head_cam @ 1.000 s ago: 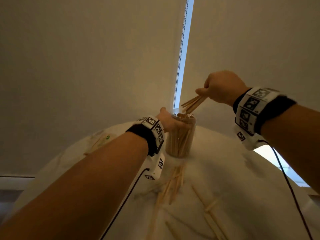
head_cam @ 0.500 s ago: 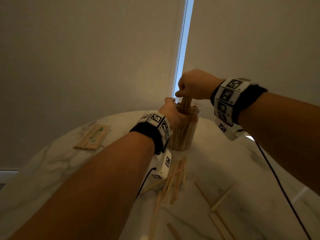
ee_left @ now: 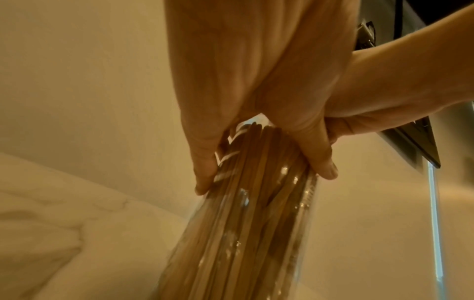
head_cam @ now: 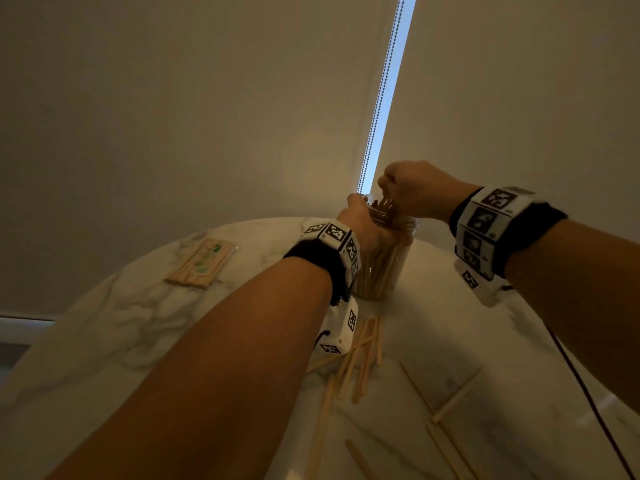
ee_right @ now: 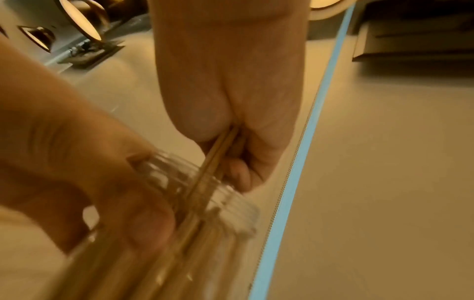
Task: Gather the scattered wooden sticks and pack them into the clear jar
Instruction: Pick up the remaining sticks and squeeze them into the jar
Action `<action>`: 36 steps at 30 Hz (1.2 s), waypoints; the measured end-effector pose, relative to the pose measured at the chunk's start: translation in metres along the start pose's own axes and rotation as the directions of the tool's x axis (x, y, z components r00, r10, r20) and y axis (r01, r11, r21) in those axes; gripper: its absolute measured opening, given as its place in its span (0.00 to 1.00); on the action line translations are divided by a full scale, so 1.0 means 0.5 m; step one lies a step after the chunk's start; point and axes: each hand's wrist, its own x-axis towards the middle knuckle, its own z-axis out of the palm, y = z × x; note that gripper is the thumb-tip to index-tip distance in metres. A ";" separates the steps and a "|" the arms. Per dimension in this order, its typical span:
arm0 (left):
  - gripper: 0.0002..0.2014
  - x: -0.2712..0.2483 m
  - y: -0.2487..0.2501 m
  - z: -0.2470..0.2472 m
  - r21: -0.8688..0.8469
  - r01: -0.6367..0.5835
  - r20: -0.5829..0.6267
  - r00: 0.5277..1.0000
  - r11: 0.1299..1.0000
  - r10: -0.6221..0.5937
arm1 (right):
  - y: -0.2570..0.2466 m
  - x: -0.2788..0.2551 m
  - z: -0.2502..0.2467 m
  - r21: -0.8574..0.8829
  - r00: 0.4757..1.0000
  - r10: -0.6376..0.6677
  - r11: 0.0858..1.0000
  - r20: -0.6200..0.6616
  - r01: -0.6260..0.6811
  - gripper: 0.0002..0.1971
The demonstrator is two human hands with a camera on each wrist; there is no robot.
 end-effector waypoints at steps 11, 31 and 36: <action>0.51 -0.012 0.014 -0.008 -0.050 0.043 0.049 0.998 0.998 -0.040 | -0.006 -0.012 -0.005 0.015 0.999 -0.051 0.999 0.013 0.051 0.13; 0.54 -0.025 0.006 -0.016 -0.098 -0.003 0.067 0.998 0.995 0.009 | 0.027 -0.014 0.018 0.366 0.963 0.025 0.927 -0.268 0.078 0.07; 0.51 -0.023 0.008 -0.016 -0.087 0.012 0.065 0.998 0.996 -0.006 | 0.024 -0.029 0.012 0.160 0.993 -0.008 0.987 -0.117 0.027 0.09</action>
